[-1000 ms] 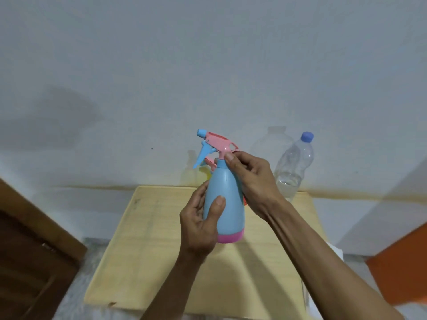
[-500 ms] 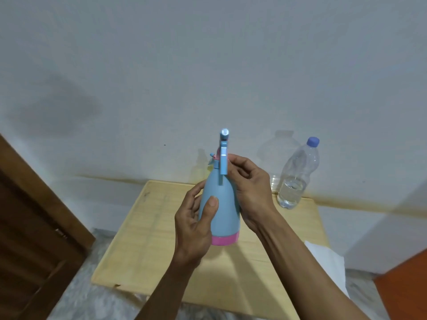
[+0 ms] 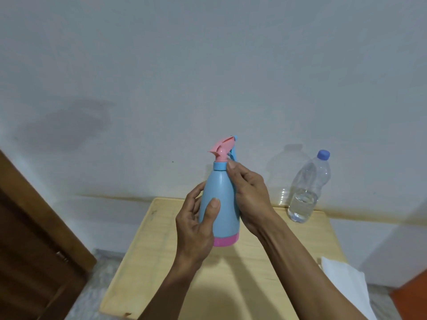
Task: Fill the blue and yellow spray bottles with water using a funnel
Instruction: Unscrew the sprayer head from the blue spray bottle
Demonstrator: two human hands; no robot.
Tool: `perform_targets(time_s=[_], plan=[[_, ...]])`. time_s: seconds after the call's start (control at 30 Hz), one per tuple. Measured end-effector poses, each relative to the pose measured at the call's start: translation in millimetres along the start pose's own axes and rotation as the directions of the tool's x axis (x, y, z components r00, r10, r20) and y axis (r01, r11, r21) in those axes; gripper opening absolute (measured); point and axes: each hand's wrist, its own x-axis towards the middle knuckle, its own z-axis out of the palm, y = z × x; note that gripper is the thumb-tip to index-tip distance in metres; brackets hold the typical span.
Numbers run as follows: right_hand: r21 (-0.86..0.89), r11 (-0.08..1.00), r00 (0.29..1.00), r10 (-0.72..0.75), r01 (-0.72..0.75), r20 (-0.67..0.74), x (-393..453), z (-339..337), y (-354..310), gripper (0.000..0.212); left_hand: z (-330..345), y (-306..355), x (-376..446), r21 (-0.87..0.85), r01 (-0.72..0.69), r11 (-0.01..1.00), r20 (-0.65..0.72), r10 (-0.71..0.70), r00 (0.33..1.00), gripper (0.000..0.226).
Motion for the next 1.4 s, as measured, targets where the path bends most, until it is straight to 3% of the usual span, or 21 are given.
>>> perform_targets(time_s=[0.1, 0.2, 0.4, 0.53, 0.67, 0.93, 1.2, 1.4], plan=[[0.006, 0.997, 0.995, -0.074, 0.074, -0.069, 2.4, 6.5, -0.5, 0.020, -7.3, 1.1, 6.2, 0.048, -0.021, 0.999, -0.012, 0.021, 1.000, 0.045], [-0.090, 0.990, 0.991, -0.111, 0.105, -0.068, 6.0, 11.2, -2.0, 0.032, -14.4, 0.0, 10.0, 0.112, -0.025, 0.993, 0.004, 0.024, 1.000, 0.045], [-0.239, 0.964, 0.992, -0.123, 0.116, -0.015, 13.5, 8.3, -1.9, 0.017, -24.9, -4.8, 13.8, 0.115, 0.006, 0.993, 0.031, -0.010, 0.999, 0.059], [-0.356, 0.923, 0.989, -0.149, 0.148, 0.025, 14.4, 11.9, -2.1, 0.030, -31.3, -7.3, 16.2, 0.147, 0.043, 0.988, 0.083, -0.056, 0.995, 0.073], [-0.409, 0.907, 0.994, -0.099, 0.104, 0.034, 19.9, 14.8, 2.5, 0.030, -37.9, -9.9, 18.0, 0.188, 0.072, 0.980, 0.091, -0.090, 0.992, 0.077], [-0.420, 0.903, 0.995, -0.098, 0.083, -0.014, 25.7, 26.2, 14.0, 0.038, -47.7, -12.3, 21.9, 0.224, 0.059, 0.973, 0.057, -0.073, 0.996, 0.064], [-0.342, 0.933, 0.980, -0.160, 0.111, -0.116, 29.7, 38.9, 11.9, 0.014, -63.9, -31.2, 28.5, 0.230, 0.057, 0.972, 0.078, -0.077, 0.994, 0.063], [-0.216, 0.957, 0.913, -0.256, 0.193, -0.317, 35.8, 39.0, -7.7, 0.010, -90.2, -67.5, 32.2, 0.344, 0.056, 0.937, 0.107, -0.098, 0.989, 0.072]])
